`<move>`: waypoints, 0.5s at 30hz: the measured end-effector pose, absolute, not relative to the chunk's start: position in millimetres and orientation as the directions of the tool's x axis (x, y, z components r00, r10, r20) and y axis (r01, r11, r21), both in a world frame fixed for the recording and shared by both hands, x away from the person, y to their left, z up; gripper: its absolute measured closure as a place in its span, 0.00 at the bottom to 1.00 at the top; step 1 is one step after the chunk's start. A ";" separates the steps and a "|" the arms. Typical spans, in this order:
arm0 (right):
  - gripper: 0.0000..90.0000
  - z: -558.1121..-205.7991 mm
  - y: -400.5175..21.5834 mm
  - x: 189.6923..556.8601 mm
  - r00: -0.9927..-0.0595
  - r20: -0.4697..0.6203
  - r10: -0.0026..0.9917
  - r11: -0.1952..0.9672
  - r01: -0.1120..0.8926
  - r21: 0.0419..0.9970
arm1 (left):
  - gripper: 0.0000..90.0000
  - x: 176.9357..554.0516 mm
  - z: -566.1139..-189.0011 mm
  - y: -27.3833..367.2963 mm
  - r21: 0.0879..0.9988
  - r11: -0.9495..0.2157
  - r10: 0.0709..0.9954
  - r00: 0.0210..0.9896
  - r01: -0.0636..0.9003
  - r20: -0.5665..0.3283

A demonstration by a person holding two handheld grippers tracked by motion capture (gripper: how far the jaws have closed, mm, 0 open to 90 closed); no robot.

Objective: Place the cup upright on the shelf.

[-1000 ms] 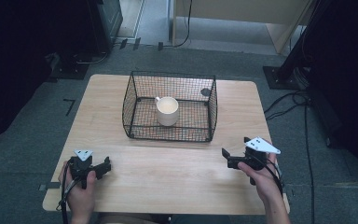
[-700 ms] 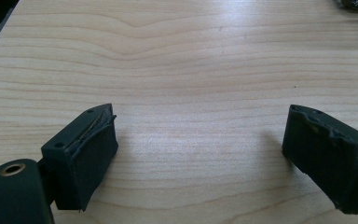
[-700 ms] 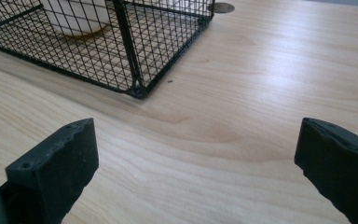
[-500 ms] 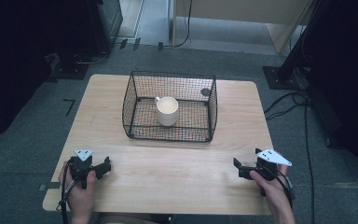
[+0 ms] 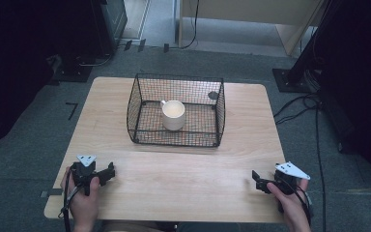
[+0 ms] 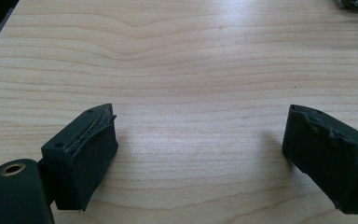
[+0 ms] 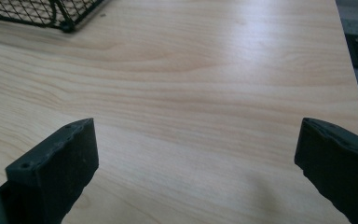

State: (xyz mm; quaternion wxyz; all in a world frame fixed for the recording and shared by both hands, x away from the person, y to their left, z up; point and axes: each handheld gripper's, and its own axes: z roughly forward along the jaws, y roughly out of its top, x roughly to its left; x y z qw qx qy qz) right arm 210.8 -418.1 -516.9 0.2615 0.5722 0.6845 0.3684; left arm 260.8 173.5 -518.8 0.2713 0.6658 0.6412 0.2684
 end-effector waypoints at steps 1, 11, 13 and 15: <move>0.00 -516.9 -418.1 210.8 -0.208 0.064 0.976 0.074 0.591 0.804 | 0.11 260.8 -518.8 173.5 0.705 -0.031 0.999 0.034 0.708 0.009; 0.00 -525.4 -424.3 204.9 -0.191 0.067 0.979 0.078 0.661 0.746 | 0.11 260.7 -518.8 173.4 0.706 -0.031 0.999 0.034 0.708 0.009; 0.00 -527.0 -425.0 206.5 -0.177 0.050 0.983 0.088 0.692 0.717 | 0.11 260.7 -518.9 173.4 0.706 -0.030 0.999 0.034 0.708 0.009; 0.00 -527.4 -424.6 207.1 -0.164 0.029 0.986 0.095 0.698 0.710 | 0.11 260.7 -518.9 173.4 0.706 -0.030 0.999 0.033 0.708 0.009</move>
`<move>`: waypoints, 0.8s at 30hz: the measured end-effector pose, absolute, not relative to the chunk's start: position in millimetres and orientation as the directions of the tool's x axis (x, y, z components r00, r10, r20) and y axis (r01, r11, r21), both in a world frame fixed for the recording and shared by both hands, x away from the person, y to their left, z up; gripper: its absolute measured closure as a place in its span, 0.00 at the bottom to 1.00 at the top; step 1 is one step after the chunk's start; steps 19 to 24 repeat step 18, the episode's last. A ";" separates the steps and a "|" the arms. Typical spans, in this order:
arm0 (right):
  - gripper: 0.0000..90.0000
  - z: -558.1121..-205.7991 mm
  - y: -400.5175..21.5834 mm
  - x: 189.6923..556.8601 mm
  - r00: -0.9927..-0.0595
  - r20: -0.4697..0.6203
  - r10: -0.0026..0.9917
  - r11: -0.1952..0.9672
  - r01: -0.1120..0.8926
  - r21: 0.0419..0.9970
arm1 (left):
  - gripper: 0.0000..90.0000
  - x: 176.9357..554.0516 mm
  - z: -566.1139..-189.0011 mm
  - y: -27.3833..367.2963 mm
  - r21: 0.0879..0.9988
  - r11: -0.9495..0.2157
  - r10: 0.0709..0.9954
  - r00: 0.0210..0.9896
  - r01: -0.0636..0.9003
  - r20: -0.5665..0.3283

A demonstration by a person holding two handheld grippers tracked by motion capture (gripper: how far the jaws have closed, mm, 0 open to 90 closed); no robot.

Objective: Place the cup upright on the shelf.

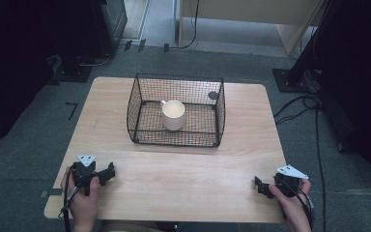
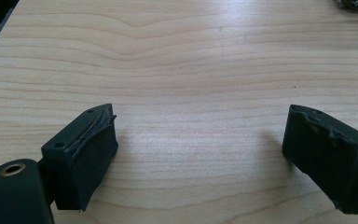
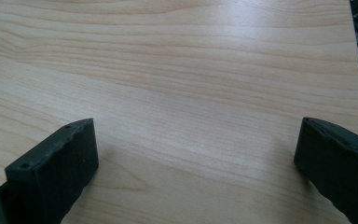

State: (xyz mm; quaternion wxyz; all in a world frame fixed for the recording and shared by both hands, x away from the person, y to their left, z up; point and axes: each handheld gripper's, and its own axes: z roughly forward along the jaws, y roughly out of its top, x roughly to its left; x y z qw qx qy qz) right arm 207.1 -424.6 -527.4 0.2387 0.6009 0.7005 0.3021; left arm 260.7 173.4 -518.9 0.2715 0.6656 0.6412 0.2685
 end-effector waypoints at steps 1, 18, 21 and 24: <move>0.00 -527.4 -424.6 207.1 -0.164 0.029 0.986 0.095 0.698 0.710 | 0.11 260.7 -518.9 173.4 0.706 -0.030 0.999 0.033 0.708 0.009; 0.00 -527.5 -423.6 207.6 -0.124 0.028 0.992 0.068 0.702 0.709 | 0.11 260.7 -518.8 173.6 0.706 -0.032 0.999 0.035 0.708 0.011; 0.00 -527.5 -423.6 207.6 -0.124 0.028 0.992 0.068 0.702 0.709 | 0.11 260.7 -518.8 173.6 0.706 -0.032 0.999 0.035 0.708 0.011; 0.00 -527.5 -423.6 207.6 -0.124 0.028 0.992 0.068 0.702 0.709 | 0.11 260.7 -518.8 173.6 0.706 -0.032 0.999 0.035 0.708 0.011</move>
